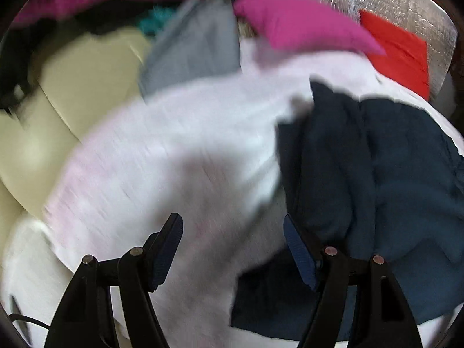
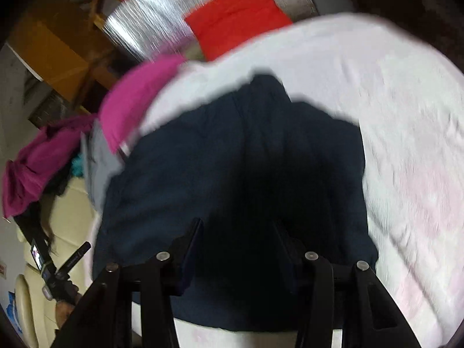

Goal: Fold large clothes

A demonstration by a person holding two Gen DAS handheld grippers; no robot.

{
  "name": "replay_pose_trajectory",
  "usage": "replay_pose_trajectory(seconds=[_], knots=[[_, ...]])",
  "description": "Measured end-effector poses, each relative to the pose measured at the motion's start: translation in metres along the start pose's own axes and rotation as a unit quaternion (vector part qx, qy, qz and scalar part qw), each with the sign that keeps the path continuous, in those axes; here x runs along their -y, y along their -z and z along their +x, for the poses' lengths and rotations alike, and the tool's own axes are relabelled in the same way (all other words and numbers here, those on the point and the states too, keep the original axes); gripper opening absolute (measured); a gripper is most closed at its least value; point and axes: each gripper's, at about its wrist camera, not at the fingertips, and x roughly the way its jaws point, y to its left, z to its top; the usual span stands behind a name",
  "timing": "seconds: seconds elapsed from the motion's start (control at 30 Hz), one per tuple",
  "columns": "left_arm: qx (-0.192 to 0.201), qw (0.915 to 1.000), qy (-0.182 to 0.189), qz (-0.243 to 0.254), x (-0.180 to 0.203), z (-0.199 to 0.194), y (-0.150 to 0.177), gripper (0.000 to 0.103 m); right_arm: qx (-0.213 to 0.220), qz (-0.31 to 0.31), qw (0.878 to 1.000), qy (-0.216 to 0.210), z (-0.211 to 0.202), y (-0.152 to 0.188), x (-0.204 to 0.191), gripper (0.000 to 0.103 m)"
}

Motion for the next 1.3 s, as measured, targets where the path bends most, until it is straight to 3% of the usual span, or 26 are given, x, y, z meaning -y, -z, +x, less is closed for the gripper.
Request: replay_pose_trajectory(seconds=[0.1,0.17,0.23,0.3,0.47,0.57,0.7,0.77,0.83,0.9,0.93,0.97,1.03,1.2,1.3], knots=[[0.02,0.9992,0.029,-0.02,-0.011,-0.006,-0.004,0.073,0.014,0.02,0.999,-0.023,-0.019,0.003,0.006,0.05],[0.033,0.9956,0.076,-0.044,-0.02,-0.011,-0.006,0.074,0.038,0.039,0.998,-0.041,-0.034,0.003,0.016,0.066],[0.027,0.9878,0.134,-0.075,-0.027,-0.008,-0.011,0.08,0.062,0.061,0.996,-0.031,-0.048,-0.002,0.031,0.073],[0.01,0.9792,0.177,-0.098,-0.031,0.001,-0.015,0.082,0.069,0.095,0.993,-0.028,-0.052,-0.007,0.053,0.073],[-0.026,0.9613,0.248,-0.117,-0.024,0.015,-0.02,0.083,0.007,0.167,0.985,-0.046,-0.025,-0.008,0.093,0.074],[-0.08,0.9502,0.278,-0.115,-0.012,0.033,-0.017,0.084,-0.018,0.171,0.983,-0.065,-0.01,-0.007,0.096,0.075],[-0.125,0.9433,0.294,-0.09,0.011,0.049,-0.013,0.084,-0.034,0.158,0.983,-0.09,0.009,-0.011,0.082,0.079],[-0.117,0.9477,0.288,-0.073,0.019,0.048,-0.014,0.084,-0.038,0.135,0.986,-0.086,0.021,-0.013,0.071,0.089],[-0.101,0.9454,0.299,-0.079,0.021,0.047,-0.016,0.084,-0.027,0.118,0.99,-0.074,0.028,-0.012,0.062,0.089],[-0.083,0.9442,0.308,-0.083,0.024,0.045,-0.02,0.076,-0.012,0.109,0.992,-0.066,0.031,-0.015,0.054,0.08],[-0.072,0.947,0.303,-0.078,0.028,0.044,-0.023,0.072,-0.007,0.102,0.993,-0.058,0.032,-0.016,0.049,0.065],[-0.066,0.9502,0.296,-0.074,0.031,0.043,-0.025,0.069,-0.004,0.099,0.994,-0.056,0.034,-0.017,0.047,0.057],[-0.051,0.9546,0.284,-0.075,0.036,0.044,-0.031,0.066,0.009,0.097,0.994,-0.054,0.035,-0.021,0.043,0.052],[-0.011,0.952,0.286,-0.108,0.039,0.045,-0.052,0.05,0.065,0.065,0.995,-0.036,0.027,-0.036,0.027,0.046],[0.016,0.9545,0.274,-0.117,0.045,0.046,-0.059,0.05,0.099,0.062,0.992,-0.038,0.026,-0.046,0.021,0.046]])
